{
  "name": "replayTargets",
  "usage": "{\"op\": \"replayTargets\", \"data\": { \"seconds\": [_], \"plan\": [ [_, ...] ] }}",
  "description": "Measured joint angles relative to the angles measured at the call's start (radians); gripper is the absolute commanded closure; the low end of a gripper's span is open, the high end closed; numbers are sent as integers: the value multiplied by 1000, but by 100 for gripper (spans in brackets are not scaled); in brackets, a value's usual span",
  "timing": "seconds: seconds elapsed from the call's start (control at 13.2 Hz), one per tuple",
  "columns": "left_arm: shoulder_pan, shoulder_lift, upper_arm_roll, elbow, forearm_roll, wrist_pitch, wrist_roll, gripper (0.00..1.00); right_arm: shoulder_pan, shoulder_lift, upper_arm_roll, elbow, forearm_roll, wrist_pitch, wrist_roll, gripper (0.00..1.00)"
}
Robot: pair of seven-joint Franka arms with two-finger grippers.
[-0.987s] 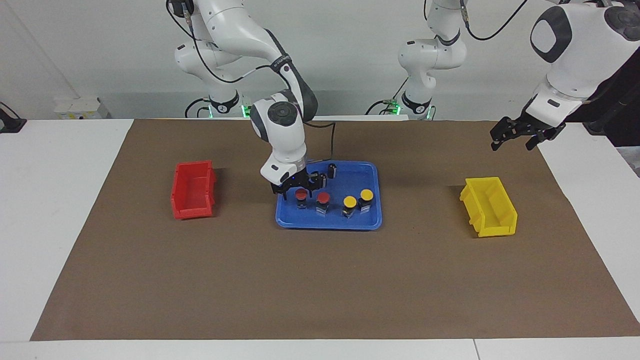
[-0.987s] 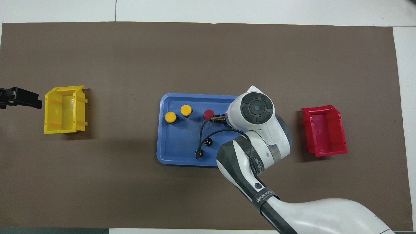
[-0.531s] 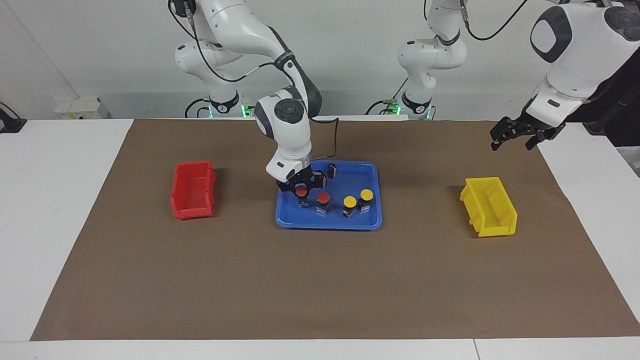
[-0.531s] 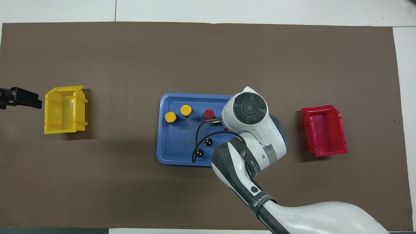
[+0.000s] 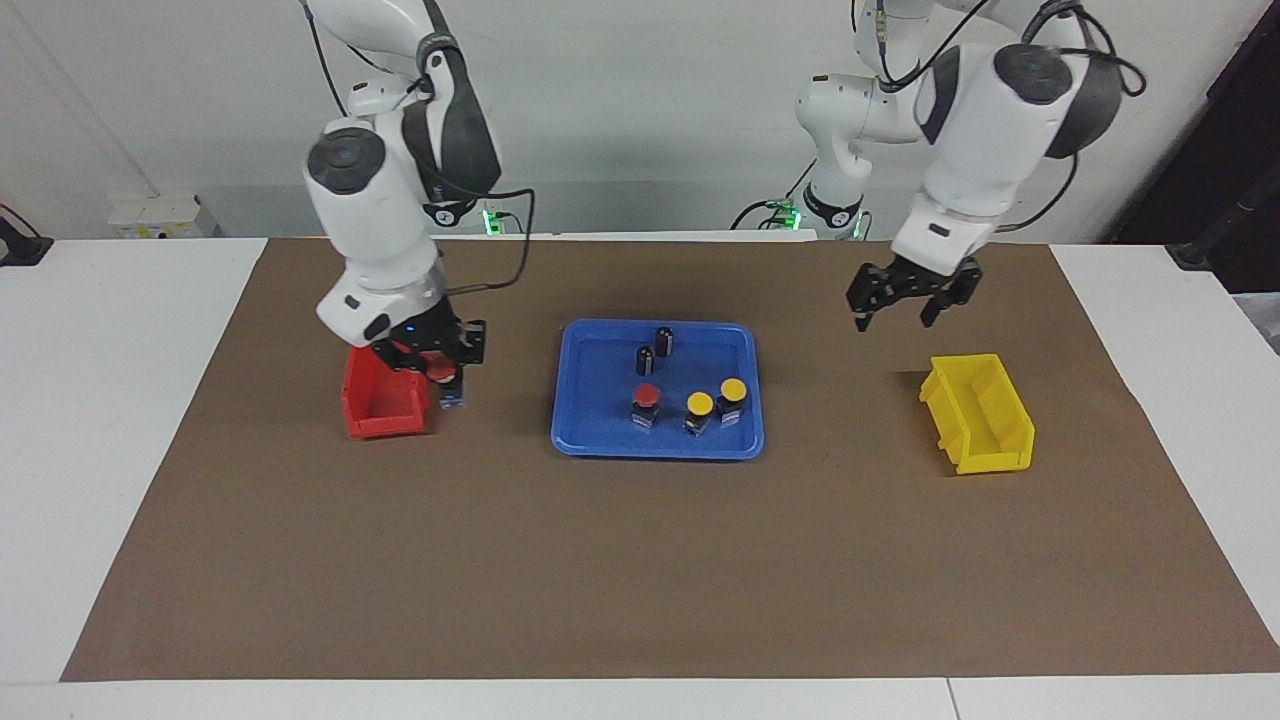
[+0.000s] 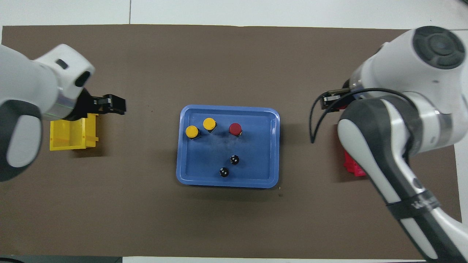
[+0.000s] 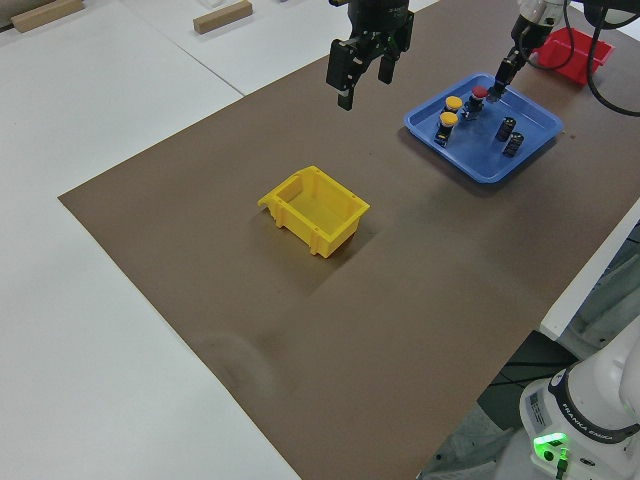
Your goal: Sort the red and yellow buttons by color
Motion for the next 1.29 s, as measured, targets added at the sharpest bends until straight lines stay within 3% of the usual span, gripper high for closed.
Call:
{"op": "replayTargets", "data": {
  "seconds": [0.23,0.68,0.99,1.29],
  "plan": [
    [-116,65,-1,-71,-9,137,-107,25,-52,-29,1,-110,0,46,-83,75],
    [-176,199,0,-82,-39,276,-123,25,-132,-94,1,-344,0,266,-223,75],
    [-176,205,4,-122,-40,312,-123,25,-137,-143,3,-445,0,285,-224,74],
    [-177,204,4,-126,-40,325,-123,25,-146,-177,3,-571,0,429,-229,74]
  ]
}}
